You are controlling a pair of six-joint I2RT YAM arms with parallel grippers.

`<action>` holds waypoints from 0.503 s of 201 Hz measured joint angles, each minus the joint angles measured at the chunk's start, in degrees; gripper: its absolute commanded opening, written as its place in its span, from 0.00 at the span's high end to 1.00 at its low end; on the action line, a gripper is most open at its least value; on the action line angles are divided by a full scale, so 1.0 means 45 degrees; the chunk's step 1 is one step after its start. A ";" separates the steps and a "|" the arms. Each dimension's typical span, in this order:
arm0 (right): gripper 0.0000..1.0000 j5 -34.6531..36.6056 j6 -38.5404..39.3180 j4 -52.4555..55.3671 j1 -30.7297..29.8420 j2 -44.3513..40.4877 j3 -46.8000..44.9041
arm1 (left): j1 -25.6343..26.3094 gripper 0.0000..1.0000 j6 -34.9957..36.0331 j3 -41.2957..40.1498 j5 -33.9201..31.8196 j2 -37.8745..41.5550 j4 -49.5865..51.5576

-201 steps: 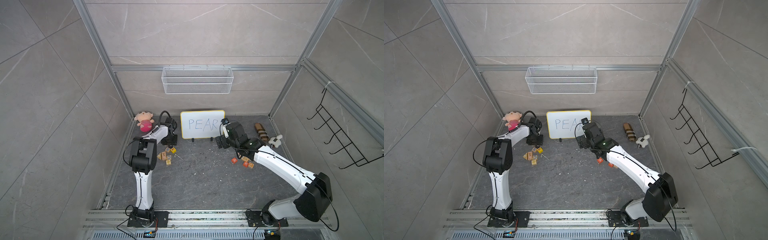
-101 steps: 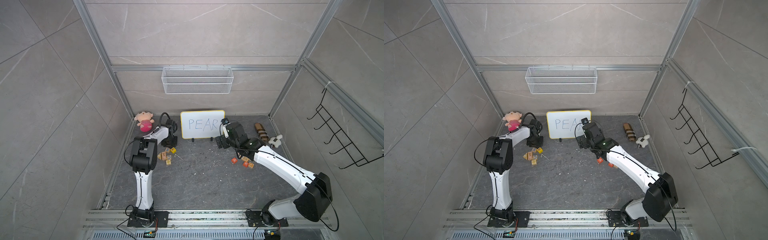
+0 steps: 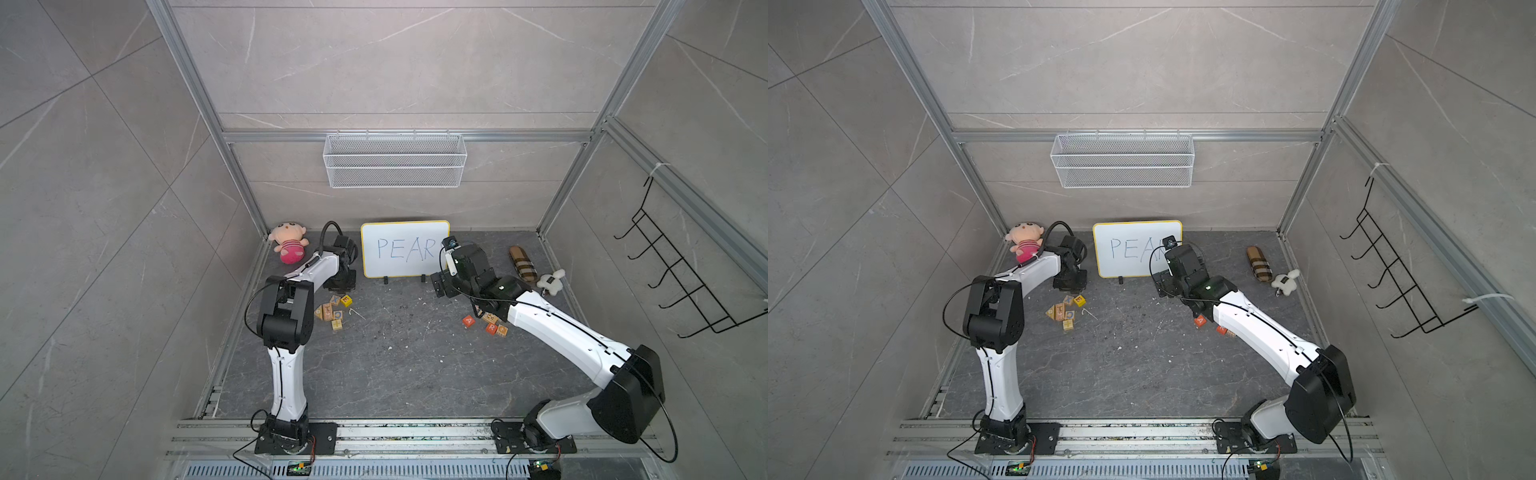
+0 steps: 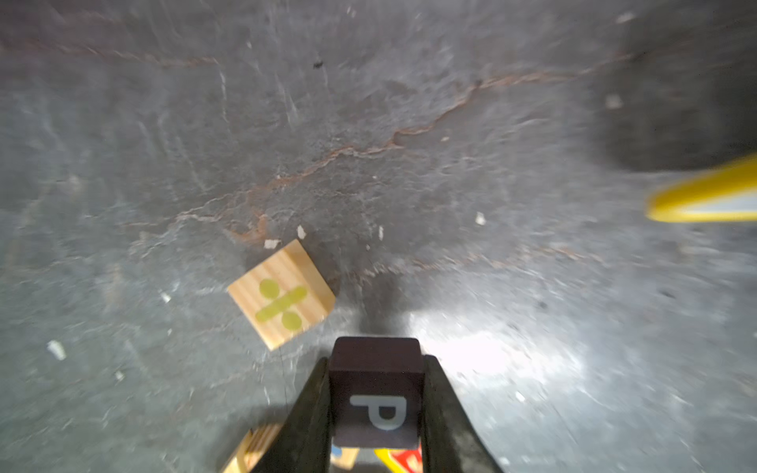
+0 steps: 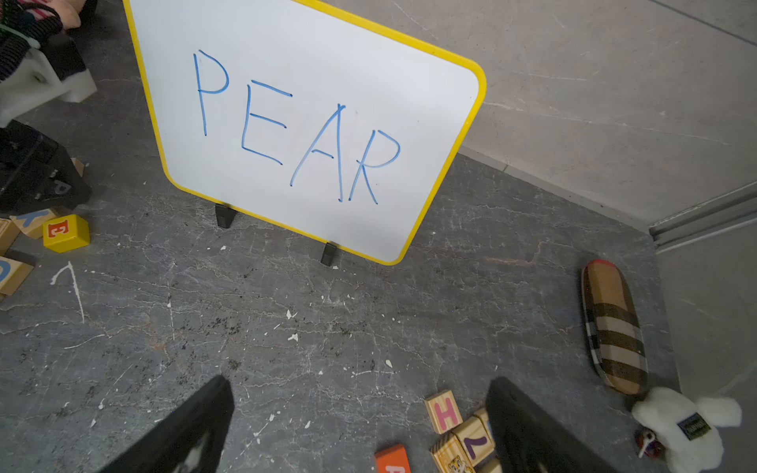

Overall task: Spell the uppercase word “pear” with letter blocks
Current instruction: Pick up the letter block from the center of the board, then place the letter block at the center of the board.

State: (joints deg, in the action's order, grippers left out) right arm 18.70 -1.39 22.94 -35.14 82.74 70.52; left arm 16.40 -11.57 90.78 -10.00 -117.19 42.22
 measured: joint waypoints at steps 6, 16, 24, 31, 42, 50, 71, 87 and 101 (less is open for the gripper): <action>0.01 -0.0005 0.0000 0.0000 0.0000 -0.0010 0.0000 | 0.0204 0.72 -0.0068 0.0000 -0.0102 0.0277 0.0078; 0.01 0.0000 0.0000 0.0000 0.0000 -0.0034 0.0000 | 0.0622 0.73 -0.0185 0.0010 -0.0194 0.0797 0.0238; 0.01 -0.0005 0.0000 0.0000 0.0000 -0.0078 -0.0010 | 0.1039 0.73 -0.0291 0.0015 -0.0277 0.1214 0.0364; 0.01 0.0000 0.0000 0.0000 0.0000 -0.0112 -0.0010 | 0.1404 0.73 -0.0364 0.0029 -0.0350 0.1530 0.0491; 0.01 0.0000 0.0000 0.0000 0.0000 -0.0180 -0.0010 | 0.2084 0.73 -0.0539 0.0063 -0.0427 0.1991 0.0724; 0.01 0.0005 0.0000 0.0000 0.0000 -0.0233 -0.0010 | 0.2637 0.73 -0.0753 0.0063 -0.0437 0.2259 0.0923; 0.01 0.0073 -0.0005 -0.0005 0.0000 -0.0369 -0.0087 | 0.4065 0.74 -0.1253 0.0049 -0.0413 0.2545 0.1472; 0.01 0.0233 -0.0005 -0.0024 0.0000 -0.0515 -0.0316 | 0.5051 0.74 -0.1763 -0.0253 -0.0330 0.2545 0.1608; 0.01 0.0403 -0.0010 -0.0049 0.0000 -0.0641 -0.0588 | 0.5702 0.74 -0.2220 -0.0748 -0.0121 0.2545 0.1685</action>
State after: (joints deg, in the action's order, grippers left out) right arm 20.51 -1.43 22.72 -35.14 79.85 67.88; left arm 42.06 -21.56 87.42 -10.55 -105.73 49.80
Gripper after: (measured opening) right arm 0.991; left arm 0.313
